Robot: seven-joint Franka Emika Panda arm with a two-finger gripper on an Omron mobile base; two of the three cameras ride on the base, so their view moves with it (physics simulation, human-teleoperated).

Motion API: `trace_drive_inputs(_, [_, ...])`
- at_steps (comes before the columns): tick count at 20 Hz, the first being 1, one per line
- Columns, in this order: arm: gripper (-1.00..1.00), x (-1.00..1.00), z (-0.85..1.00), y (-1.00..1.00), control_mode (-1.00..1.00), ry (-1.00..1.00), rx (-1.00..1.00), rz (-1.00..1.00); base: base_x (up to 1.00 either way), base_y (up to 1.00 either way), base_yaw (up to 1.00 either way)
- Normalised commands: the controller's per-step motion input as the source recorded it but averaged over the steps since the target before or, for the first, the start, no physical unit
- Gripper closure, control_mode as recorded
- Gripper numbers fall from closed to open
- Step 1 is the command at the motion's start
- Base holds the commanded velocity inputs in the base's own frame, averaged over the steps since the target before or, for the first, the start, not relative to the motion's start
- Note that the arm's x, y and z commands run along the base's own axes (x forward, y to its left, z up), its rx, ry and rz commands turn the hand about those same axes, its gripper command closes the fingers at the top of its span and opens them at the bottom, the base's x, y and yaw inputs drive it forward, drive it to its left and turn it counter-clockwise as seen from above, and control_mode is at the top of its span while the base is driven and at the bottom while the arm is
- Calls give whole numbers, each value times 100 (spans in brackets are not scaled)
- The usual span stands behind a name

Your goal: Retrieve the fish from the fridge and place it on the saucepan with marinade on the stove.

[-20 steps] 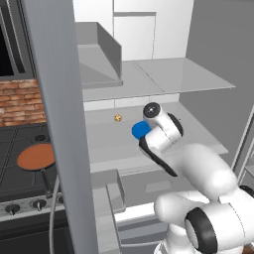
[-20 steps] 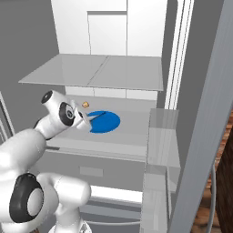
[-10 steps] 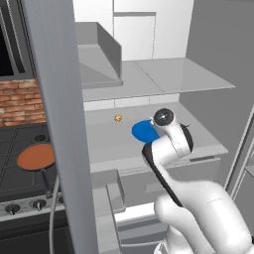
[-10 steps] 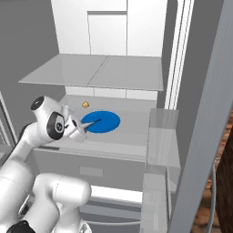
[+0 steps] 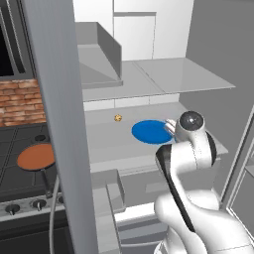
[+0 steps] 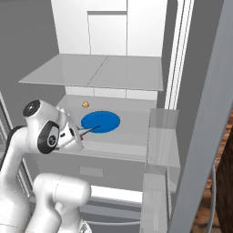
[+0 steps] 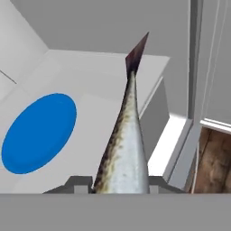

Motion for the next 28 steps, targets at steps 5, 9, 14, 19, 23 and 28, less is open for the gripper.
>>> trace_drive_inputs(5, [100, -70, 32, -4, -100, 0, 4, 1, 0, 0, 0])
trace_drive_inputs(9, [100, -65, 32, 0, -100, 1, 0, 11, 0, 0, 0])
trace_drive_inputs(14, [100, -59, 32, 0, -100, 3, 1, 22, 0, 0, 0])
trace_drive_inputs(19, [100, -59, 33, 0, -100, 4, 2, 18, 0, 0, 0])
trace_drive_inputs(23, [100, -25, 32, 1, -100, 4, 0, 14, 0, 0, 0])
trace_drive_inputs(28, [100, -7, 46, 5, -100, 6, 0, 8, 0, 0, 0])
